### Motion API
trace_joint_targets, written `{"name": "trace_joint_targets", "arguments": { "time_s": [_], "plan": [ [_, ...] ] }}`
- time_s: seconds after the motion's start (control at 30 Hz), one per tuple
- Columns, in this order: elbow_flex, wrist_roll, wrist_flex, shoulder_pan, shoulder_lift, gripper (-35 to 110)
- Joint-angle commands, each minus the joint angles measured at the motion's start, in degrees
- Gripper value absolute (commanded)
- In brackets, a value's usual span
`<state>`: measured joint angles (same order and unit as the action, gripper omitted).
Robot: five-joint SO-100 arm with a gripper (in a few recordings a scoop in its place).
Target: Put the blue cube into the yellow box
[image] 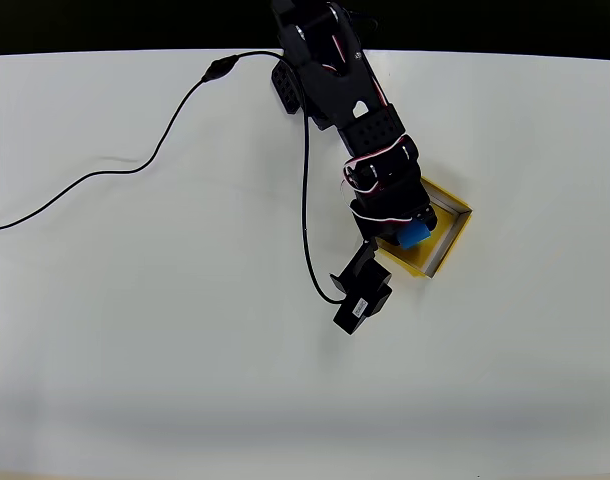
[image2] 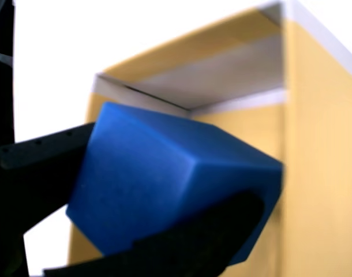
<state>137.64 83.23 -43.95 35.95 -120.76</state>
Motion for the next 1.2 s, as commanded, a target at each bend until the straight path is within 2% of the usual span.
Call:
{"name": "trace_joint_targets", "arguments": {
  "time_s": [0.0,0.17,0.33,0.57,0.9,1.17],
  "plan": [
    [-0.09,0.26,2.72,1.14,-0.7,15],
    [0.79,-0.53,4.48,1.76,0.35,18],
    [1.67,-4.04,7.47,1.85,0.53,30],
    [0.97,-2.81,8.61,1.76,-0.62,32],
    [-16.7,1.93,-5.8,2.55,-7.38,34],
    [-16.0,10.2,-3.52,-2.55,-17.84,34]
  ]
}}
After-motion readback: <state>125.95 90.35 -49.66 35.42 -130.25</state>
